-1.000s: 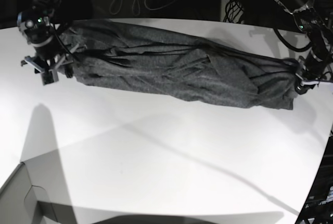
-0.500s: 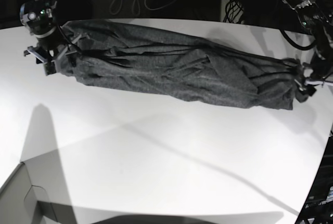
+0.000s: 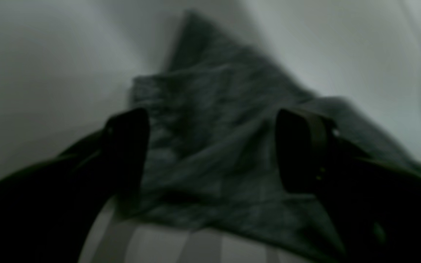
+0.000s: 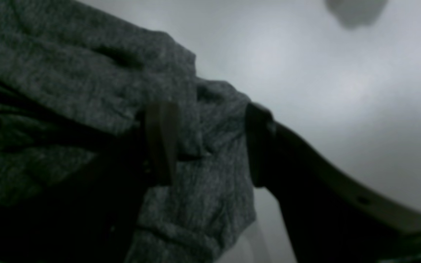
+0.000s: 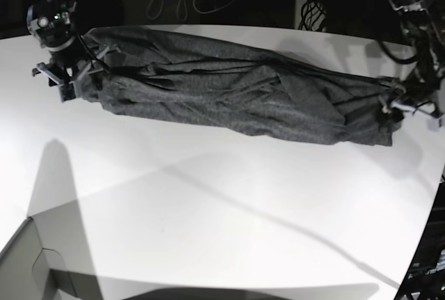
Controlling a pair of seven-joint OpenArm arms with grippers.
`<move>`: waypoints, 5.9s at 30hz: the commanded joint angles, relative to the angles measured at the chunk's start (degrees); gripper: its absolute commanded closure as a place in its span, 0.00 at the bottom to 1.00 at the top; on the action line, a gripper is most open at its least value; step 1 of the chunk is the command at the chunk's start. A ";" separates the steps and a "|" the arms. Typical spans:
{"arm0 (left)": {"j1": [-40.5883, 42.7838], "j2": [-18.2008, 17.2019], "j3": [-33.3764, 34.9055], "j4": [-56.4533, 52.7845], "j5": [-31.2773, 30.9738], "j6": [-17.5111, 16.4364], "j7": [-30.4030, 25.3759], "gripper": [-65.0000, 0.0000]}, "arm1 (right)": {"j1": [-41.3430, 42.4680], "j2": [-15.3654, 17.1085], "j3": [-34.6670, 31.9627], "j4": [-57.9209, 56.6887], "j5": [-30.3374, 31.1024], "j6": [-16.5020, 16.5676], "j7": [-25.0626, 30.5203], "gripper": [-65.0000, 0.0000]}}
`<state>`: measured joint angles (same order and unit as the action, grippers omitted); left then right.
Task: Layout the t-shirt on the table in an organized manner, then fold the t-shirt properly
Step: 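Grip both ends of the shirt strip with both grippers, then fold the strip end with the left gripper toward the right gripper, then press and adjust the folded end with the left gripper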
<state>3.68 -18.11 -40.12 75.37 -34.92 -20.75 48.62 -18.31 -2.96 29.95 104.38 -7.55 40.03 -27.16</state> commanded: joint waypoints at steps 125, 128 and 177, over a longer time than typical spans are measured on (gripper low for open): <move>6.91 22.72 48.95 36.05 28.81 4.36 2.76 1.00 | 10.09 4.24 -8.81 -14.93 0.47 -0.03 -6.12 0.90; 6.82 22.55 51.33 35.70 32.94 4.36 2.76 0.99 | 10.09 4.24 -8.81 -14.93 0.47 -0.03 -6.12 0.90; 12.10 23.34 41.74 36.23 36.28 4.45 2.76 0.49 | 10.88 4.15 -8.81 -14.93 0.47 -0.03 -6.12 0.90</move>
<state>16.27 4.93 1.56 110.83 1.87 -16.45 52.29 -7.64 0.95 21.19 89.12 -6.22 40.03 -32.29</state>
